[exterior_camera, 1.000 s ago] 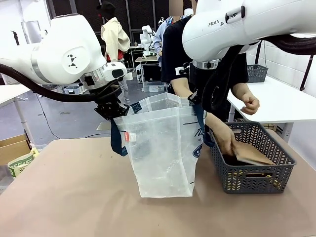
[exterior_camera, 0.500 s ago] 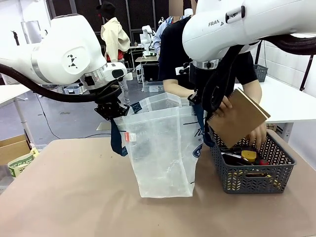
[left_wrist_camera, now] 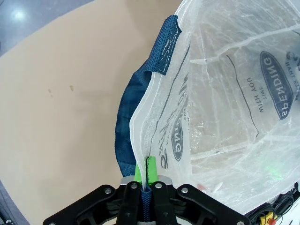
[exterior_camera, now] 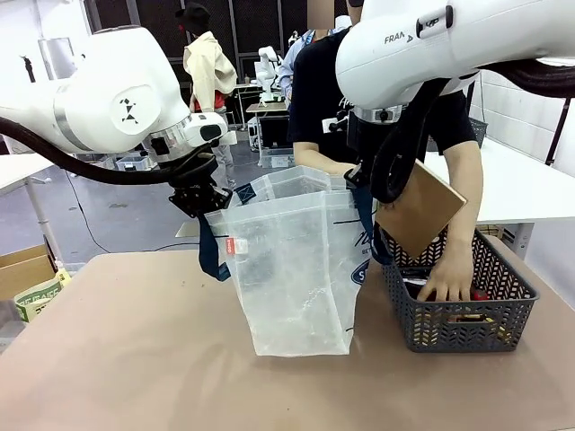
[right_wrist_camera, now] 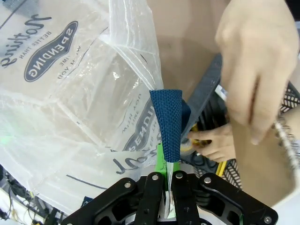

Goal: Transfer purchased items from the store into the shopping bag.
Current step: Move the Reusable shopping bag to the right side of the table.

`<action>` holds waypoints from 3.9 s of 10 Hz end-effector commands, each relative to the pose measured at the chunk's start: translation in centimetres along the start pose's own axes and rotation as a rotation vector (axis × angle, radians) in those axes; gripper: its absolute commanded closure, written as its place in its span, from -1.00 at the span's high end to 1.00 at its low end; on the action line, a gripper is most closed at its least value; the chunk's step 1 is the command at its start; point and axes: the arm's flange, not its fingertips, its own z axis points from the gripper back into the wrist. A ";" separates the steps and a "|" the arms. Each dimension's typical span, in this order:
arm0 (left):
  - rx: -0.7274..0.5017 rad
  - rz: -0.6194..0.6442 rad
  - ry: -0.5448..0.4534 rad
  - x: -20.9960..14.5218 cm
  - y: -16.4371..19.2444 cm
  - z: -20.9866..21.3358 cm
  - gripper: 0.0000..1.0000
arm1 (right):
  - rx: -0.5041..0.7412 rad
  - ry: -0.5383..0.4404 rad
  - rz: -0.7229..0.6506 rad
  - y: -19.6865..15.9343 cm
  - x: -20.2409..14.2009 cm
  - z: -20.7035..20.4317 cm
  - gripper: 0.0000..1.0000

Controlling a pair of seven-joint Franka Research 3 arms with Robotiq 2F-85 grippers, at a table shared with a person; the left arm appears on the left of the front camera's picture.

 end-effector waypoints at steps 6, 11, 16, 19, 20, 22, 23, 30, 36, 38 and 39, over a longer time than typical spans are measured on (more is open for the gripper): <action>0.021 -0.019 -0.023 0.3 0.2 0.1 -1.00 | 0.026 -0.123 0.010 -0.4 -1.8 -2.8 -1.00; 0.016 -0.027 0.005 0.5 0.0 -0.9 -1.00 | 0.042 -0.110 0.019 -0.6 -1.9 -4.2 -1.00; 0.015 -0.032 0.012 0.6 0.0 -0.9 -1.00 | 0.045 -0.112 0.032 -0.4 -1.8 -4.3 -1.00; 0.001 -0.013 0.009 0.2 -0.2 -0.9 -1.00 | 0.017 -0.092 0.014 -0.2 -1.2 -3.6 -1.00; 0.001 -0.013 0.009 0.2 -0.2 -0.9 -1.00 | 0.017 -0.092 0.014 -0.2 -1.2 -3.6 -1.00; 0.001 -0.013 0.009 0.2 -0.2 -0.9 -1.00 | 0.017 -0.092 0.014 -0.2 -1.2 -3.6 -1.00; 0.001 -0.013 0.009 0.2 -0.2 -0.9 -1.00 | 0.017 -0.092 0.014 -0.2 -1.2 -3.6 -1.00; 0.001 -0.013 0.009 0.2 -0.2 -0.9 -1.00 | 0.017 -0.092 0.014 -0.2 -1.2 -3.6 -1.00; 0.001 -0.013 0.009 0.2 -0.2 -0.9 -1.00 | 0.017 -0.092 0.014 -0.2 -1.2 -3.6 -1.00; 0.001 -0.013 0.009 0.2 -0.2 -0.9 -1.00 | 0.017 -0.092 0.014 -0.2 -1.2 -3.6 -1.00; 0.001 -0.013 0.009 0.2 -0.2 -0.9 -1.00 | 0.017 -0.092 0.014 -0.2 -1.2 -3.6 -1.00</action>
